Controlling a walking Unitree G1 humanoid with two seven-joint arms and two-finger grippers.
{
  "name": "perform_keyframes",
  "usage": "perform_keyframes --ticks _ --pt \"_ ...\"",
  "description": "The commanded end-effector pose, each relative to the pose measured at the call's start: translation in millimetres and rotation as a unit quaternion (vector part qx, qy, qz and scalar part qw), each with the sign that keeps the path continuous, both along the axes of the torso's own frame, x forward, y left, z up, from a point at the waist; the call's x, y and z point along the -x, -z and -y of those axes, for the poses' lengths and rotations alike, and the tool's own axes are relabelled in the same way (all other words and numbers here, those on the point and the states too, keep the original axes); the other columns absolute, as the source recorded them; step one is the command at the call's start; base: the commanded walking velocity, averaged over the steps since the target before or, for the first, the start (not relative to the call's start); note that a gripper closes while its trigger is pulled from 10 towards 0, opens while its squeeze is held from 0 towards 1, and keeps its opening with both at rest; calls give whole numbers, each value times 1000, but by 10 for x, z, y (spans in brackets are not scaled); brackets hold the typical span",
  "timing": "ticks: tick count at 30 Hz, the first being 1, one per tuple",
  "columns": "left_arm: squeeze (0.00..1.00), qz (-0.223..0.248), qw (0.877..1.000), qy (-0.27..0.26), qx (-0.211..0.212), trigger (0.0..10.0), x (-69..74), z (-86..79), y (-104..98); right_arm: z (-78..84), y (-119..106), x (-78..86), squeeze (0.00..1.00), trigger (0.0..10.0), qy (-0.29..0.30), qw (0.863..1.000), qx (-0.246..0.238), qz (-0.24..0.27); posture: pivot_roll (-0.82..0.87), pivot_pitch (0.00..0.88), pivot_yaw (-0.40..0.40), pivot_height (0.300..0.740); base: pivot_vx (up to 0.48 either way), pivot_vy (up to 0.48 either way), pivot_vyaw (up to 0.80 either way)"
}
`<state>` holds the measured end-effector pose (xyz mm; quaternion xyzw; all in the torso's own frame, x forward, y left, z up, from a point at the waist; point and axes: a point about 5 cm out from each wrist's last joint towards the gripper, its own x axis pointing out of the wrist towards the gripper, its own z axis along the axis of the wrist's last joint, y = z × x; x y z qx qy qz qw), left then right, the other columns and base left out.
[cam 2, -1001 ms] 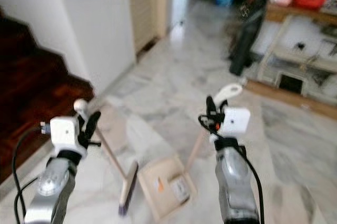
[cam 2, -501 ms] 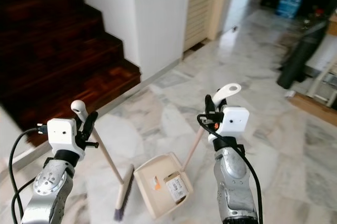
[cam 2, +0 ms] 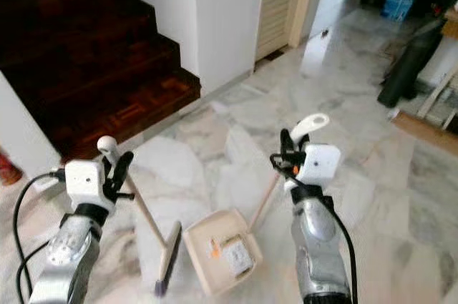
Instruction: Sweep floor
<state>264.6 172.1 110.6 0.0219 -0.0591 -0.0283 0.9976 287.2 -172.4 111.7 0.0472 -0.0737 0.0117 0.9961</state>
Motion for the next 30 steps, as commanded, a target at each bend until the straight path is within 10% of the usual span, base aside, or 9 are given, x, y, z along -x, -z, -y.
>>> perform_keyframes --ticks 1,30 --pt "0 25 1000 -3 -9 10000 -30 -15 -119 -6 -169 -39 0 10000 0 999 -2 39 -12 0 -13 740 0 240 0" --pt "0 23 1000 -4 -9 10000 -28 -24 -117 -12 -167 -42 0 10000 -2 999 1 40 -10 0 -13 740 0 200 398"
